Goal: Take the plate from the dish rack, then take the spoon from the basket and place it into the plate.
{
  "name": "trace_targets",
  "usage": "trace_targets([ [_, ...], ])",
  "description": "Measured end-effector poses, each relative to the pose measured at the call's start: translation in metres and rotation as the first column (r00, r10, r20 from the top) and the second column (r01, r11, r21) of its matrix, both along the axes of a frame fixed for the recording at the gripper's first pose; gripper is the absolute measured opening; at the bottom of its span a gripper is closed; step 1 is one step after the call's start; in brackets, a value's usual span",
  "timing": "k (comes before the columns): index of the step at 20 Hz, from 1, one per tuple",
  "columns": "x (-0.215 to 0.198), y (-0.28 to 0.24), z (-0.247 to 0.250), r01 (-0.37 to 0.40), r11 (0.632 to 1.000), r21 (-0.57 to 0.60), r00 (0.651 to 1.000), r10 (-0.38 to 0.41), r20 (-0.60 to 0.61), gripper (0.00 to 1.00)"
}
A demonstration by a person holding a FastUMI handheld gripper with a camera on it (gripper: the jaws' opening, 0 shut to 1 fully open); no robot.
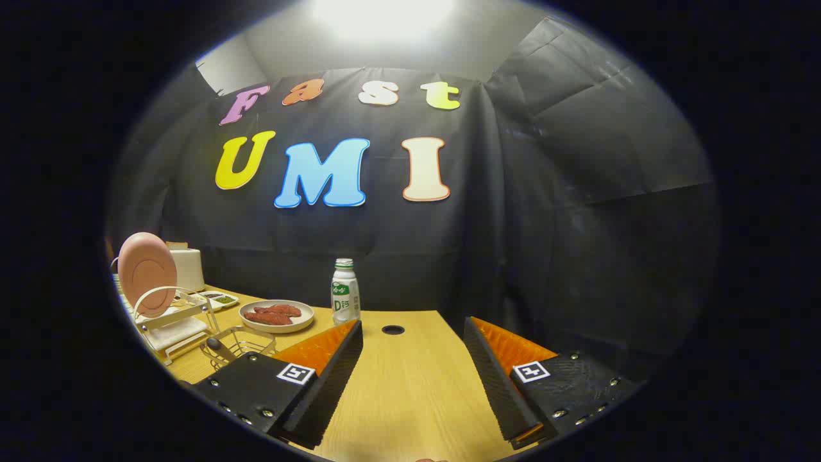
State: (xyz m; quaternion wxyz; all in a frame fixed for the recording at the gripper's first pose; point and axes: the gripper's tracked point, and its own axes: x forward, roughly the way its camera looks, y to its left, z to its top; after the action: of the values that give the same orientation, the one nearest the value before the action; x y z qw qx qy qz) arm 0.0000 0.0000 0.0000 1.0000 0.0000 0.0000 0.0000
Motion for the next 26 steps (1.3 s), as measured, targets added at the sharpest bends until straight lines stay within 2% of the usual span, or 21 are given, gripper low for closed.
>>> trace_targets([
  [7, -0.080, -0.012, 0.080, 0.079, 0.996, -0.032, 0.996, -0.077, 0.047, 0.96],
  [17, -0.162, 0.054, 0.144, 0.104, 0.995, 0.005, 0.995, -0.104, -0.003, 0.96],
  [21, -0.169, 0.091, 0.161, 0.065, 0.998, 0.013, 0.998, -0.065, 0.006, 0.96],
  [26, -0.163, 0.154, 0.184, -0.065, 0.997, 0.030, 0.998, 0.065, 0.025, 0.96],
])
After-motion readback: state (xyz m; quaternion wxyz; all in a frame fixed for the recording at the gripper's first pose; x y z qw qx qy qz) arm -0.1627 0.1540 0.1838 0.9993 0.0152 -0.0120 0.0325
